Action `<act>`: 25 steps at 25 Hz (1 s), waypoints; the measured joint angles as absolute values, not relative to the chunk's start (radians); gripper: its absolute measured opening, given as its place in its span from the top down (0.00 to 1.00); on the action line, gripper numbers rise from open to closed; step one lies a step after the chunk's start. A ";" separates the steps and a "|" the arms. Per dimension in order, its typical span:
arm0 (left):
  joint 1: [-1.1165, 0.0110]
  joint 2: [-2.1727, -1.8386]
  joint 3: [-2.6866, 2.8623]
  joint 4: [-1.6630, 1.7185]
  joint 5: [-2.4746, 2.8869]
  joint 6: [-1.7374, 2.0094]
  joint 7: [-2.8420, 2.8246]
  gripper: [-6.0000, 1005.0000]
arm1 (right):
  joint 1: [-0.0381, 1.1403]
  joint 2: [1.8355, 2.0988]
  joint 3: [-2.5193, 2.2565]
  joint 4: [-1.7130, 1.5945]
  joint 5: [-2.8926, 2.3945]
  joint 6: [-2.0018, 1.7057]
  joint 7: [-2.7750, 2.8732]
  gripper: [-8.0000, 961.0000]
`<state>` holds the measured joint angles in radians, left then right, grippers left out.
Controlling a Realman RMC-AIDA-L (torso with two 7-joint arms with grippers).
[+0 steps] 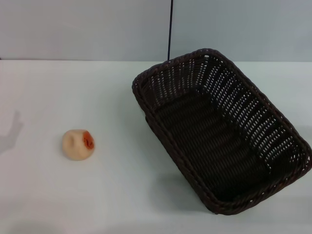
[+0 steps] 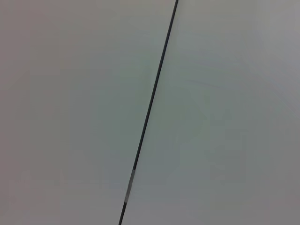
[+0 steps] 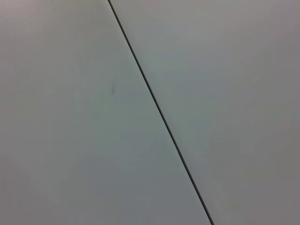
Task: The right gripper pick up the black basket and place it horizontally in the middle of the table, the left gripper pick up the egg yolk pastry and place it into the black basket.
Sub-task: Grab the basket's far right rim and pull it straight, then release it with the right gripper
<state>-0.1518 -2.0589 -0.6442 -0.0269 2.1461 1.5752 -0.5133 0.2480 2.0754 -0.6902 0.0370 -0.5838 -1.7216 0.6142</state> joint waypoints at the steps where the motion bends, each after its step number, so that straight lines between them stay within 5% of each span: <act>1: -0.150 -2.059 -0.644 -0.025 2.146 1.576 -0.519 0.17 | 0.248 2.075 -0.690 0.036 -0.584 -1.721 0.615 0.16; 12: -0.140 -2.059 -0.642 -0.015 2.146 1.585 -0.523 0.18 | 0.209 2.057 -0.690 -0.076 -0.719 -1.654 0.723 0.16; 19: -0.152 -2.059 -0.641 -0.003 2.146 1.561 -0.523 0.19 | 0.212 2.051 -0.690 -0.597 -1.276 -1.328 1.349 0.17; 25: -0.145 -2.061 -0.645 -0.007 2.144 1.558 -0.523 0.19 | 0.327 2.061 -0.690 -1.019 -1.897 -1.331 2.018 0.17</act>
<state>-0.1455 -2.0607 -0.6455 -0.0067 2.1445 1.5584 -0.5231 0.3270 2.0610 -0.6904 -1.0191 -1.8967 -1.3309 2.0184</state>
